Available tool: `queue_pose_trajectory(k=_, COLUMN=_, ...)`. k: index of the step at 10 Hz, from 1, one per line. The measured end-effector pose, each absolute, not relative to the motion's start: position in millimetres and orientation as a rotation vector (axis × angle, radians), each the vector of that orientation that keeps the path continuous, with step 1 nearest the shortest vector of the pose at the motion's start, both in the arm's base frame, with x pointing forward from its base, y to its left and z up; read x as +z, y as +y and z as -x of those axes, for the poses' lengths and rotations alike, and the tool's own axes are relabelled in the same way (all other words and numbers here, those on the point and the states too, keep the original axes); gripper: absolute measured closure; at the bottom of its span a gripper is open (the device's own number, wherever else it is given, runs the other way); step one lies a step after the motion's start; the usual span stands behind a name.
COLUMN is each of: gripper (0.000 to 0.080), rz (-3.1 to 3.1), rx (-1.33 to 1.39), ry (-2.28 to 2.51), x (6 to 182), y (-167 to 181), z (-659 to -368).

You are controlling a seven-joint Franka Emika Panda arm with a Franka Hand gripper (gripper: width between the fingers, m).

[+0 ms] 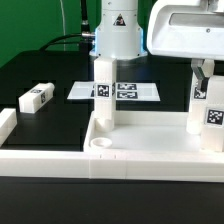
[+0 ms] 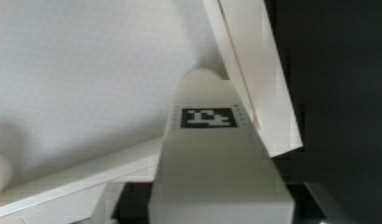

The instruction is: Assemble desk

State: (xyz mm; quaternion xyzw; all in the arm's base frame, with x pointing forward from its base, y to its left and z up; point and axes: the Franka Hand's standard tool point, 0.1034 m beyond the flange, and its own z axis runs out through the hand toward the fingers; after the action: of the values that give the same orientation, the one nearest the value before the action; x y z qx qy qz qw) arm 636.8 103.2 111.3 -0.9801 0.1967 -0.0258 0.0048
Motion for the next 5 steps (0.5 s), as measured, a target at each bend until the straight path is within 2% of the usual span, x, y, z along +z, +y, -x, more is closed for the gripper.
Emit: queue_pose_trajectory(k=5, gripper=0.0511, rz=2.966, rx=-0.075, ry=0.965, x=111.2, y=104.0, z=-636.7)
